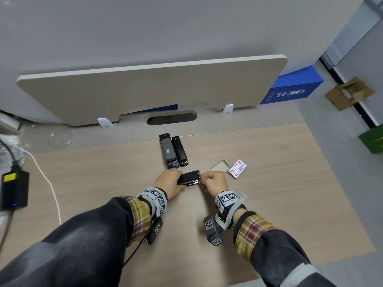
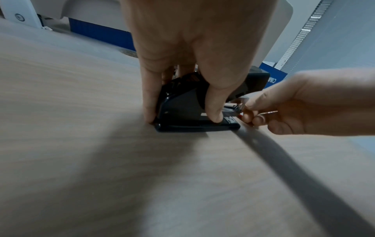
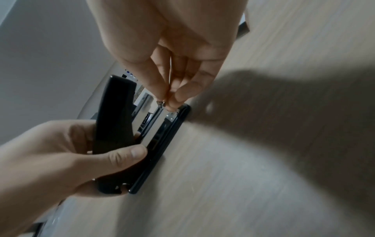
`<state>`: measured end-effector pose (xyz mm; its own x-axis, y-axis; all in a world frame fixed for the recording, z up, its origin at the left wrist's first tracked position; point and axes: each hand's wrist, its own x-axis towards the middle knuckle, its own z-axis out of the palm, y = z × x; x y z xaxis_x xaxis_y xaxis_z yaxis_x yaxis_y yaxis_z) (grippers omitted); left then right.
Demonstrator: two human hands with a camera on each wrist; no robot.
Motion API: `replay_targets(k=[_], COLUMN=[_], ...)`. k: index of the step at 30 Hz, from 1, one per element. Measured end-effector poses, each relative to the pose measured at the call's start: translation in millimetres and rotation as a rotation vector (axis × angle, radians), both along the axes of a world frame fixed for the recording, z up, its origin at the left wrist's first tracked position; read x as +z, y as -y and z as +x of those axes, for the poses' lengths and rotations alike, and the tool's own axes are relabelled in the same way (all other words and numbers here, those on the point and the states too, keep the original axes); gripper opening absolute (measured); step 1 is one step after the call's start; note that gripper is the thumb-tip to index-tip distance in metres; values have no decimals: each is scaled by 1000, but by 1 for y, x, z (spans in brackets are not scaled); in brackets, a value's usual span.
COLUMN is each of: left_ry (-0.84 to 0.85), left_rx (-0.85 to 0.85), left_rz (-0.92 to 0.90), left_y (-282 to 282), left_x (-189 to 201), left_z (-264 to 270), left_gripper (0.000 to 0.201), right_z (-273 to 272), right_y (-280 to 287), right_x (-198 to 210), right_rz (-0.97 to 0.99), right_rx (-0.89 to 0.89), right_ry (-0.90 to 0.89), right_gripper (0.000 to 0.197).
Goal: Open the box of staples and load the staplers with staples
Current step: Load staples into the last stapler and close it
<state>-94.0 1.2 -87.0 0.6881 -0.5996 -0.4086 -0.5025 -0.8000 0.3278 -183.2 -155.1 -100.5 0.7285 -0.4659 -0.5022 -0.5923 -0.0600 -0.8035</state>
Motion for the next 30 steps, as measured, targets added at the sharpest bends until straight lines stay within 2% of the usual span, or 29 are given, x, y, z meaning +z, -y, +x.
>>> replay_targets(k=[3, 5, 7, 12, 15, 18, 22, 24, 25, 26, 28, 30], left_ry=[37, 39, -7, -96, -32, 60, 166, 188, 136, 7, -398, -706], left_rx=[-15, -32, -61, -164, -239, -229, -10, 260, 432, 592, 825, 901], left_rz=[-1, -2, 3, 60, 133, 140, 50, -32, -68, -80, -112, -127], left_y=[-1, -2, -3, -11, -24, -45, -76, -81, -81, -78, -69, -57], left_x=[-4, -4, 1, 12, 16, 21, 25, 26, 28, 32, 42, 54], left_z=[-2, 0, 5, 13, 22, 41, 54, 53, 53, 53, 48, 43], left_gripper=[35, 36, 36, 21, 35, 36, 48, 35, 32, 43, 68, 69], right_z=[0, -1, -1, 6, 13, 20, 31, 39, 45, 51, 64, 77], right_y=[-4, -3, 1, 9, 3, -4, -19, -29, -34, -39, -47, -53], right_x=[1, 3, 3, 3, 15, 20, 20, 24, 27, 32, 42, 50], right_rz=[169, 209, 172, -171, -125, -153, -171, -186, -199, -226, -309, -359], right_rx=[-100, -90, -30, 223, 345, 415, 467, 482, 470, 449, 382, 304], right_ry=[-18, -28, -46, -87, -133, -189, -231, -203, -180, -156, -99, -43], right_gripper=[26, 25, 26, 22, 18, 19, 17, 17, 16, 15, 13, 16])
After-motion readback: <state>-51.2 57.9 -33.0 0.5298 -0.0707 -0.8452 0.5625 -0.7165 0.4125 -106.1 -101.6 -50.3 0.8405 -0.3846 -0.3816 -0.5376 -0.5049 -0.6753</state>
